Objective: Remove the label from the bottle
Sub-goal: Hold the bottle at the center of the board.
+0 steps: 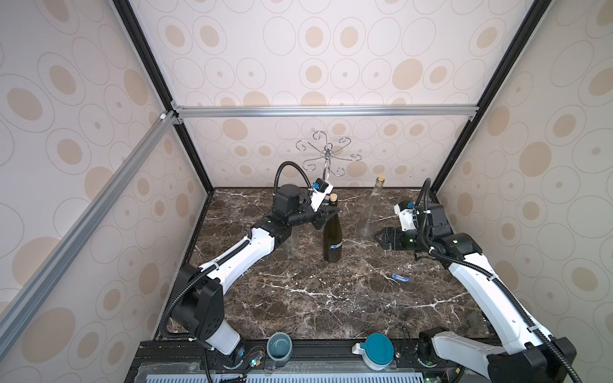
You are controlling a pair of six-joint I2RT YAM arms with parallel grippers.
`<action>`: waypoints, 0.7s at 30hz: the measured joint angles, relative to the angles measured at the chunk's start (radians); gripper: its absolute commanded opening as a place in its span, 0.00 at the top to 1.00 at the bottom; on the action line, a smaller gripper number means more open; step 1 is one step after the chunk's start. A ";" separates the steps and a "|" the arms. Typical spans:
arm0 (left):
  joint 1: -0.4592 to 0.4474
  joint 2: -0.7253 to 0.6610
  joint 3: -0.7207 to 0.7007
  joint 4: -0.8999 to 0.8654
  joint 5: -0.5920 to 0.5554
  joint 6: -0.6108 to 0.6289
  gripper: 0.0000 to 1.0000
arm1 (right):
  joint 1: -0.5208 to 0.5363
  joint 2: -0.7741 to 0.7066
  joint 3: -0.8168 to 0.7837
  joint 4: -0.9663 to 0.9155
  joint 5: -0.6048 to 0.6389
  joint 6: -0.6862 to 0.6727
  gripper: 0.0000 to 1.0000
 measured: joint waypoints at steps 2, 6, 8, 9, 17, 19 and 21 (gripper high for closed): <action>-0.003 0.000 0.001 0.000 -0.028 -0.013 0.83 | 0.026 0.005 0.000 0.010 0.008 0.000 0.13; -0.034 -0.010 0.004 -0.016 -0.124 -0.027 0.89 | 0.092 0.015 0.000 0.029 0.034 0.003 0.16; -0.059 -0.021 0.006 -0.040 -0.208 -0.032 0.92 | 0.129 0.027 0.000 0.044 0.053 0.005 0.17; -0.071 -0.026 0.008 -0.052 -0.249 -0.039 0.93 | 0.146 0.035 0.000 0.051 0.061 0.007 0.18; -0.204 -0.058 0.009 -0.114 -0.629 -0.145 0.95 | 0.290 0.133 -0.021 0.145 0.120 0.028 0.23; -0.224 -0.064 0.003 -0.114 -0.680 -0.179 0.96 | 0.316 0.154 -0.031 0.170 0.128 0.037 0.24; -0.239 -0.071 -0.006 -0.113 -0.722 -0.209 0.96 | 0.335 0.178 -0.034 0.193 0.127 0.046 0.24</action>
